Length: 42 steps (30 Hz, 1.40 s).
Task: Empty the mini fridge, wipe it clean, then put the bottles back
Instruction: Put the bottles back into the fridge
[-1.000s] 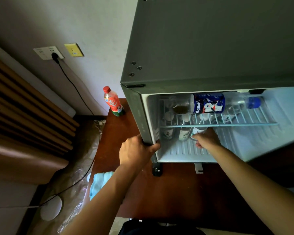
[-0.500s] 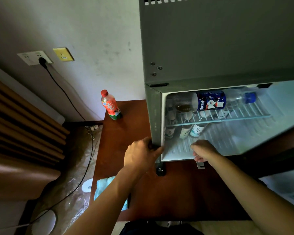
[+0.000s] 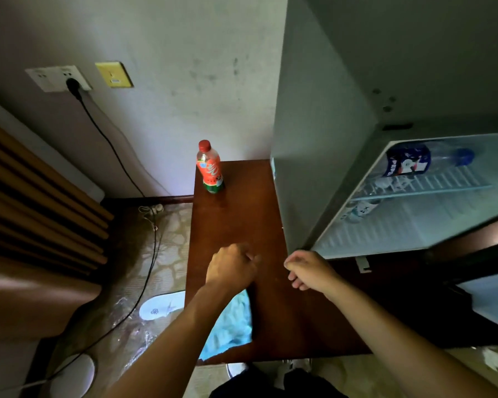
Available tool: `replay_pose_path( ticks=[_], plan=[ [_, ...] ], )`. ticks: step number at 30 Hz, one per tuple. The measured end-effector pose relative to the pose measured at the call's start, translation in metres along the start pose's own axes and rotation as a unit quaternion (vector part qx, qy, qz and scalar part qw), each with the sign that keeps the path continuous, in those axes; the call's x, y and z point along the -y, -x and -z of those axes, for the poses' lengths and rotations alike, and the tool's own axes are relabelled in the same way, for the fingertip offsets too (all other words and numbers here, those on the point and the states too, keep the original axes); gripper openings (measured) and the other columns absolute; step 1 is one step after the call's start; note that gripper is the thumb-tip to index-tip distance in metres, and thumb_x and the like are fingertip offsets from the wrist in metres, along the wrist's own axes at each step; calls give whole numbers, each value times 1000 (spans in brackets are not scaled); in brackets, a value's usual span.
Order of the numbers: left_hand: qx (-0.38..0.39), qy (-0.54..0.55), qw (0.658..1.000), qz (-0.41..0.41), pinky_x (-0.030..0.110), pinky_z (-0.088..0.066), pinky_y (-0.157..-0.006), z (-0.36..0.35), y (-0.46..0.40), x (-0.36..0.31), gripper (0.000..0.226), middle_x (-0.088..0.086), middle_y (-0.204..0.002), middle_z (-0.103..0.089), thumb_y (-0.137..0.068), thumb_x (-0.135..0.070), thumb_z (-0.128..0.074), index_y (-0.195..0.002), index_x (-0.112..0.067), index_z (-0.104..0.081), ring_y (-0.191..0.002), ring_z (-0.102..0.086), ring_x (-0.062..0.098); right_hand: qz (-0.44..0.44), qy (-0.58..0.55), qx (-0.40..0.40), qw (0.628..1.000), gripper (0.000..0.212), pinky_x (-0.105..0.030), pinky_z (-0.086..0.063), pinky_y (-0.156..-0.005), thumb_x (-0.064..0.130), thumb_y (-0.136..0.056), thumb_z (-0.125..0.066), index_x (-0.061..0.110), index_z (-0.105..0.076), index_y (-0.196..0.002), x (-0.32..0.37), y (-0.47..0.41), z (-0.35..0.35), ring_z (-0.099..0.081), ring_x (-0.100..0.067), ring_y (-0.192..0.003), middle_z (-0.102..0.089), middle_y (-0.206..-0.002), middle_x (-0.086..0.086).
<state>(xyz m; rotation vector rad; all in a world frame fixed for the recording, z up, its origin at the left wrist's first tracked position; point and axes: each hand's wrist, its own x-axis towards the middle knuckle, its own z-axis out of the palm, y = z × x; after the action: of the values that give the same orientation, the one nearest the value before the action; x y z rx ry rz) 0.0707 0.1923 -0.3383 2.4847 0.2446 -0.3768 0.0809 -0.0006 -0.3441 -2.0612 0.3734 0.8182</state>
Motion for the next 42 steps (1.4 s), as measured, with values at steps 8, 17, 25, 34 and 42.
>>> replay_pose_path(
  ticks=[8, 17, 25, 34, 42],
  plan=[
    [-38, 29, 999, -3, 31, -46, -69, 37, -7, 45, 24, -3, -86, -72, -86, -44, -61, -66, -35, -51, -89, -66, 26, 86, -25, -1, 996, 10, -23, -47, -54, 19, -95, -55, 17, -65, -95, 67, 5, -51, -61, -14, -61, -66, -76, -3],
    [-114, 85, 990, -21, 20, -37, -60, 80, -27, 73, 7, -20, -70, -57, -88, -40, -61, -87, -37, -55, -69, -54, 8, 164, -19, -27, 986, 14, -23, -48, -53, 18, -94, -57, 28, -65, -88, 135, -15, -70, -64, -11, -58, -69, -76, -1],
    [-110, 95, 989, -23, 22, -43, -64, 93, -64, 88, 6, -18, -78, -60, -91, -37, -60, -96, -34, -60, -72, -60, 7, 157, 42, -102, 981, 16, -22, -53, -62, 21, -95, -57, 29, -58, -108, 179, -55, -66, -65, -12, -80, -62, -94, 6],
    [-91, 98, 991, -6, 24, -47, -62, 100, -116, 102, 6, -18, -83, -60, -92, -37, -61, -96, -33, -61, -76, -62, 8, 219, 118, -202, 947, 71, -41, -50, -98, 23, -91, -65, 24, -24, -150, 242, -106, -66, -51, -28, -125, -50, -135, -7],
    [-55, 119, 991, 27, 33, -57, -72, 98, -141, 117, 11, -13, -86, -66, -93, -35, -59, -102, -32, -63, -78, -66, 12, 267, 302, -229, 886, 71, -31, -54, -82, 33, -95, -58, 31, -16, -153, 269, -152, -70, -52, -28, -121, -37, -140, -12]
  ],
)
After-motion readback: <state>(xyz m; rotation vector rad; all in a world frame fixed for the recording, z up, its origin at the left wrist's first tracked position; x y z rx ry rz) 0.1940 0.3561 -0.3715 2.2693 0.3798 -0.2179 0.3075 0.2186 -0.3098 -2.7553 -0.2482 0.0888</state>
